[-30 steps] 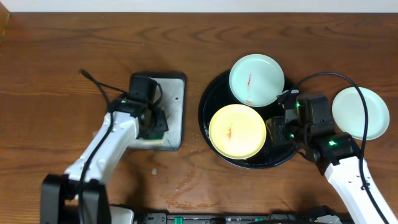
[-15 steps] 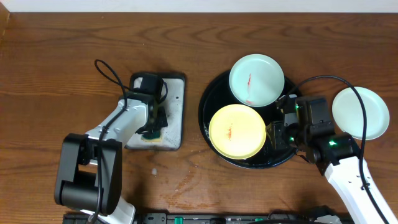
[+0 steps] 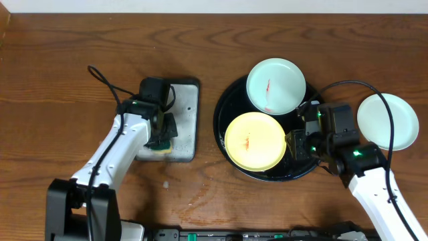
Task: Clean dirty plates on tray and stack at the side
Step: 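Pick up the sponge from the basin with the left gripper, then scrub the yellow plate with the sponge while right gripper holds its rim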
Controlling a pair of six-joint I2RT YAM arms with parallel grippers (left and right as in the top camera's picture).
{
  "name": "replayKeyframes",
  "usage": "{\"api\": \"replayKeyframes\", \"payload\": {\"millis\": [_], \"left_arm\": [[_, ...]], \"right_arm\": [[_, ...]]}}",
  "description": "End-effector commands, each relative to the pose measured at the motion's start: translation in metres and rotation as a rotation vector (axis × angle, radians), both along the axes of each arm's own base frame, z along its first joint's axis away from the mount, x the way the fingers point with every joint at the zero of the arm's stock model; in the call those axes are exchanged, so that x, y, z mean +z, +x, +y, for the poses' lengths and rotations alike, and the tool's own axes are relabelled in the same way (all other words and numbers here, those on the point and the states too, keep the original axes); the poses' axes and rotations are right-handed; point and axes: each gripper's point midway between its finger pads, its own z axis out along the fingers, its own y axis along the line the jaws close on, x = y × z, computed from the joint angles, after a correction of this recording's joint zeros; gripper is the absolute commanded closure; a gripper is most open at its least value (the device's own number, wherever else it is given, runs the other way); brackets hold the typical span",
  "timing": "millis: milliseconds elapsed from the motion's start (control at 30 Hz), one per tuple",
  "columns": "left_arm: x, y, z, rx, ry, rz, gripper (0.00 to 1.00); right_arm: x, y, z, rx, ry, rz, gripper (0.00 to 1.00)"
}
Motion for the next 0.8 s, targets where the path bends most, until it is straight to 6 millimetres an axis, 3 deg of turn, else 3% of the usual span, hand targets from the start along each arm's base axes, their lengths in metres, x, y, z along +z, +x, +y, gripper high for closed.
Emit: {"api": "replayKeyframes", "payload": {"millis": [0, 133, 267, 333, 433, 600, 767], "left_arm": [[0.016, 0.005, -0.027, -0.052, -0.143, -0.017, 0.93], [0.042, 0.008, -0.069, -0.132, -0.306, -0.049, 0.93], [0.055, 0.002, -0.103, -0.221, -0.336, -0.079, 0.93], [0.057, -0.001, -0.119, -0.252, -0.348, -0.087, 0.93], [0.061, -0.008, -0.152, -0.324, -0.376, -0.113, 0.93], [0.067, -0.013, -0.200, -0.383, -0.436, -0.168, 0.93], [0.049, -0.016, -0.236, -0.387, -0.474, -0.154, 0.93]], "right_arm": [[-0.013, 0.003, -0.004, -0.036, -0.036, 0.045, 0.60], [-0.039, 0.005, -0.005, -0.081, -0.046, 0.137, 0.60], [-0.068, 0.008, -0.004, -0.086, -0.067, 0.216, 0.61], [-0.081, 0.011, -0.003, -0.085, -0.072, 0.242, 0.64], [-0.097, 0.014, 0.005, -0.067, -0.044, 0.278, 0.77], [-0.110, 0.018, 0.009, -0.064, -0.036, 0.294, 0.96], [-0.117, 0.015, 0.006, -0.068, -0.051, 0.316, 0.99]]}}
